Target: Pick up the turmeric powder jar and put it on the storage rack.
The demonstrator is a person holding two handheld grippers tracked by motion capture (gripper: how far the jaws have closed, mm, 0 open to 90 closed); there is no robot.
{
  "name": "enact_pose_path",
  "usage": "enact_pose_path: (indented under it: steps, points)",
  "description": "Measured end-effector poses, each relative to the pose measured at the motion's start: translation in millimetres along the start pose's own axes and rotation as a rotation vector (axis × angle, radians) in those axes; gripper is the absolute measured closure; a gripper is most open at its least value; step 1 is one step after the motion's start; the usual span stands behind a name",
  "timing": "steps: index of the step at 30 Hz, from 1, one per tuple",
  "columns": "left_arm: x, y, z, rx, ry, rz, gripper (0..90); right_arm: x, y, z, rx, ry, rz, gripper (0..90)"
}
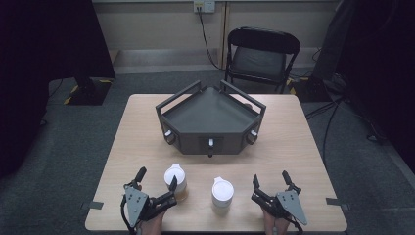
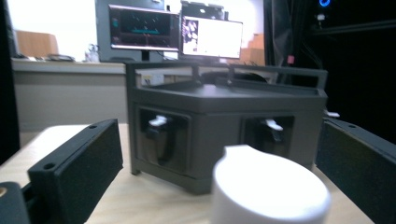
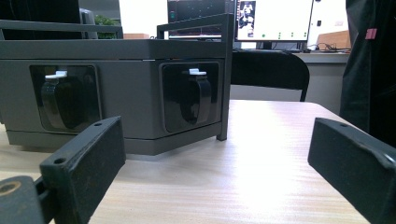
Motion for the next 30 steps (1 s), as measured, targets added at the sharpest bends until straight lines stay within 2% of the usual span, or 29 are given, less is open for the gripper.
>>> enact_pose_path:
  steps: [3,7,11,14,16,21,27,30]
  points:
    - [-2.5,-8.5,5.2,-0.014,0.013,0.021,2.7,0.0,0.0,0.0,0.000,0.000,0.000,2.9]
    - [-5.0,-13.8,9.3,-0.028,0.025,0.028,4.6,0.0,0.2,0.0,0.000,0.000,0.002,2.8]
    - [-8.7,-19.7,14.2,-0.038,0.056,0.014,6.8,0.0,0.1,0.0,0.000,0.000,0.002,2.8]
    - [-10.0,-21.4,17.4,-0.031,0.064,0.014,9.1,0.0,0.1,0.0,0.000,0.000,0.002,2.8]
    - [-11.5,-25.1,22.9,-0.034,0.077,-0.005,12.7,0.0,0.1,0.0,0.000,0.000,0.002,2.8]
    - [-15.3,-25.8,27.2,-0.028,0.106,-0.008,18.5,0.0,0.1,0.0,0.000,0.000,0.002,2.8]
    - [-16.4,-25.4,28.6,-0.023,0.114,-0.001,24.6,0.0,0.1,0.0,0.000,0.000,0.002,2.8]
    - [-17.0,-26.8,29.3,-0.026,0.111,-0.014,29.6,0.0,0.1,0.0,0.000,0.000,0.002,2.8]
Point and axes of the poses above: each handheld gripper's, and its own axes: x roughly backward along the jaws, z roughly out of its underside, y roughly to its left, the point moved 9 cm from there along -x, roughly forward along the jaws, and after that the axes turned 6 degrees about z, right-handed, at the moved point
